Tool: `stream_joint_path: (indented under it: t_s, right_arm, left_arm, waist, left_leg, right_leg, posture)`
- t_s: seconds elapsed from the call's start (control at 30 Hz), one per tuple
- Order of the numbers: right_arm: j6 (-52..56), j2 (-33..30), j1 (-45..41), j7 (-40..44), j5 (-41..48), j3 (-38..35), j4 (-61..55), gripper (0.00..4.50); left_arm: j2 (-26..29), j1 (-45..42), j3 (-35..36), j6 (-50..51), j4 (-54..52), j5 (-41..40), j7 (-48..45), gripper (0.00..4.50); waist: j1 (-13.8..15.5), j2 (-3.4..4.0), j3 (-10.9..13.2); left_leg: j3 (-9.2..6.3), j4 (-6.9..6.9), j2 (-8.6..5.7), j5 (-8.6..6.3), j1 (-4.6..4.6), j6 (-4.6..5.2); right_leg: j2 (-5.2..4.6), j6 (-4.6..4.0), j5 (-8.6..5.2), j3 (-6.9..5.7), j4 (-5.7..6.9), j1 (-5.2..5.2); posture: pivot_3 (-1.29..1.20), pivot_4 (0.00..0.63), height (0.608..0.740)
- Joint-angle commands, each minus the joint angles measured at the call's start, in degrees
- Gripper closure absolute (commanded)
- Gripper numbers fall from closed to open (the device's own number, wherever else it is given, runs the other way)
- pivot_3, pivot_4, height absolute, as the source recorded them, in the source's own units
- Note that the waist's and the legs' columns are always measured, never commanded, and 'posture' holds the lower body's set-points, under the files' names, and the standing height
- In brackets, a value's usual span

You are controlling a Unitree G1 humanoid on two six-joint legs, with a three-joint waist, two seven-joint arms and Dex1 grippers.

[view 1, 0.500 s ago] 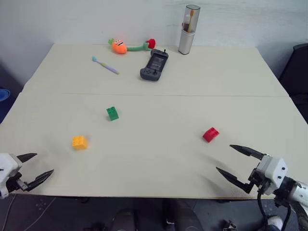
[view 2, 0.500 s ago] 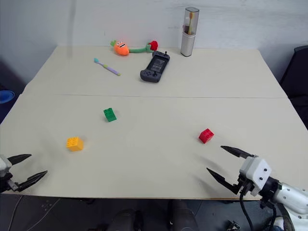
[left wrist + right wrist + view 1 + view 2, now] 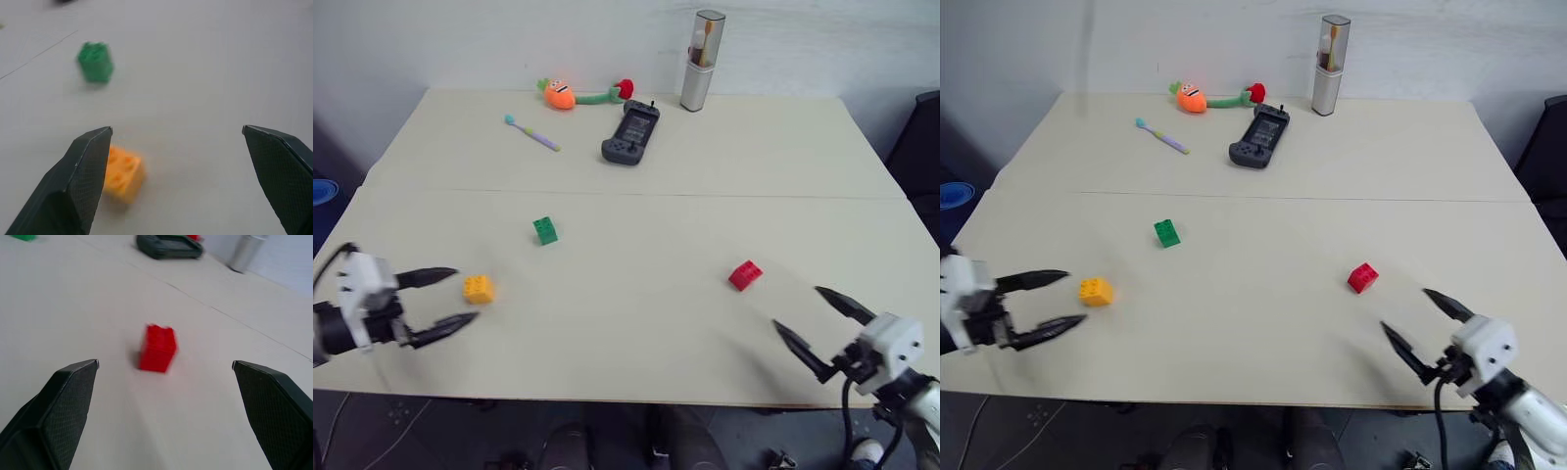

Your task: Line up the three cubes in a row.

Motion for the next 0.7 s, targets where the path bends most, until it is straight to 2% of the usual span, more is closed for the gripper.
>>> stream_joint_path:
  t_s: [0.03,0.23,0.37,0.5,0.7]
  right_arm:
    - [-2.4,3.7,4.7,-3.0,0.2,-4.7,-0.1,0.00]
    - [-0.7,5.8,1.4,-5.5,-0.2,0.6,-3.7,0.00]
    - [8.4,-0.1,-6.1,-5.4,1.1,4.4,-6.1,0.00]
    - [17.9,-5.3,-14.8,-6.4,2.8,6.3,-4.5,0.00]
    - [29.7,-10.7,-27.5,-4.1,1.9,13.0,5.3,0.00]
  left_arm:
    - [-2.4,-2.8,-4.4,-0.3,-5.4,0.2,1.6,0.03]
    - [-4.6,-6.9,-10.5,-2.8,-3.0,3.0,0.0,0.03]
    - [-7.3,-10.7,-12.7,-4.1,-1.8,4.6,2.1,0.03]
    - [-8.5,-10.9,-14.3,-2.4,-3.3,4.3,2.6,0.03]
    - [-8.7,-9.7,-14.5,-1.1,-5.0,4.4,3.0,0.03]
  waist:
    - [-0.1,0.00,0.0]
    - [-1.9,0.09,0.0]
    - [-1.6,0.11,0.0]
    - [-1.3,0.10,0.0]
    - [-0.4,0.08,0.0]
  left_leg:
    - [0.00,-0.01,0.02,0.03,0.00,-0.06]
    - [0.13,-0.08,0.09,0.03,0.21,-0.01]
    - [0.03,-0.03,0.08,0.10,0.19,-0.04]
    - [0.03,0.07,0.01,0.21,0.09,-0.12]
    - [0.03,0.09,-0.01,0.15,0.05,0.05]
  right_leg:
    - [0.03,0.00,0.00,0.00,0.01,0.00]
    - [0.18,-0.04,-0.02,0.18,0.14,0.28]
    - [0.22,-0.06,-0.03,0.14,0.19,0.18]
    - [0.16,-0.01,-0.01,0.15,0.21,-0.01]
    - [0.15,0.00,0.00,0.13,0.16,-0.04]
  posture:
    - [0.00,0.150,0.740]
    - [0.00,0.150,0.740]
    - [0.00,0.150,0.740]
    - [0.00,0.150,0.740]
    - [0.00,0.150,0.740]
